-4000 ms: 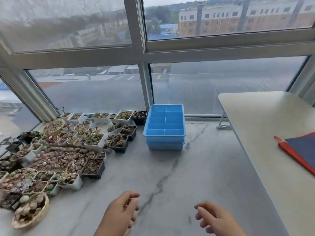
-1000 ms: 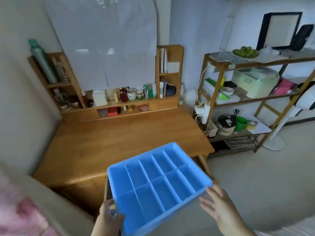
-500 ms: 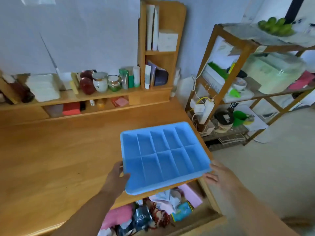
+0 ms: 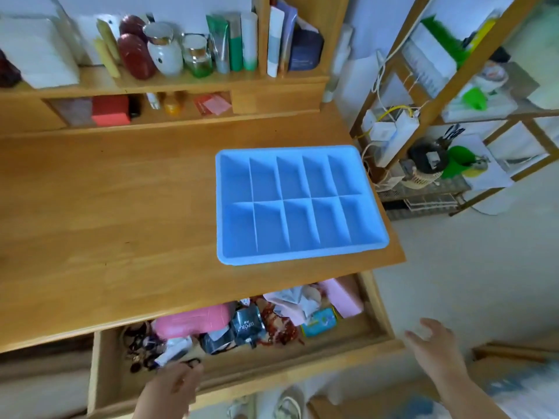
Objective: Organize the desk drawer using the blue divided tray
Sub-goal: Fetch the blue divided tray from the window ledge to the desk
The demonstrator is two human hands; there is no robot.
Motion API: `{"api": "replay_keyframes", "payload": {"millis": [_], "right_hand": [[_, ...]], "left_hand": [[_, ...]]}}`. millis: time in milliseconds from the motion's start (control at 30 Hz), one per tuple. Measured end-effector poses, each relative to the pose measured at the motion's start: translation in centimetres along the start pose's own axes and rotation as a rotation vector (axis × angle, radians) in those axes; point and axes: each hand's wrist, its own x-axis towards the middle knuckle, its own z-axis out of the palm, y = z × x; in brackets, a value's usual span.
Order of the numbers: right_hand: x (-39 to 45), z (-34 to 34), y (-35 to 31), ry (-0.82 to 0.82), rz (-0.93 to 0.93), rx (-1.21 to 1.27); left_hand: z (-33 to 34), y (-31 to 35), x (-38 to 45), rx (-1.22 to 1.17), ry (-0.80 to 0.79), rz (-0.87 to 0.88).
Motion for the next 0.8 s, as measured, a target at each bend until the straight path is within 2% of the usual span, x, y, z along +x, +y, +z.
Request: {"api": "replay_keyframes", "payload": {"millis": [33,67,167,200,267,333,433,533,667,733,800], "right_hand": [[0.2,0.3,0.9,-0.023,0.045,0.022],[0.5,0.8,1.5,-0.057,0.099,0.109],[0.8,3.1,1.9,-0.26,0.349,0.548],[0.9,4.0,1.8,-0.301,0.385,0.634],[1.1,5.3,1.1,-0.288,0.376,0.617],[1.7,5.9,0.5,-0.216,0.365,0.535],[2.9,5.4,-0.7,-0.148,0.364,0.556],[3.9,4.8,-2.4,-0.153,0.352,0.548],[4.7,4.8,-5.9,-0.175,0.29,0.547],[4.9,4.4,-6.8,-0.207,0.234,0.452],[4.1,3.5,-6.6,-0.134,0.095,0.219]], "left_hand": [[0.8,-1.9,-0.4,-0.069,-0.109,-0.15],[1.6,-3.8,-0.9,-0.189,-0.121,-0.26],[3.9,-6.6,-1.0,-0.654,0.077,-0.45],[4.6,-6.6,-0.7,-0.814,0.082,-0.498],[4.7,-6.2,0.4,-1.053,0.153,-0.517],[4.8,-5.8,1.5,-1.156,0.281,-0.502],[4.7,-5.3,2.2,-1.153,0.313,-0.511],[3.8,-4.8,3.7,-1.181,0.316,-0.529],[2.1,-2.8,5.5,-1.198,0.284,-0.423],[1.2,-2.5,5.9,-1.033,0.244,-0.36],[0.4,-3.0,5.3,-0.636,0.145,-0.245]]}}
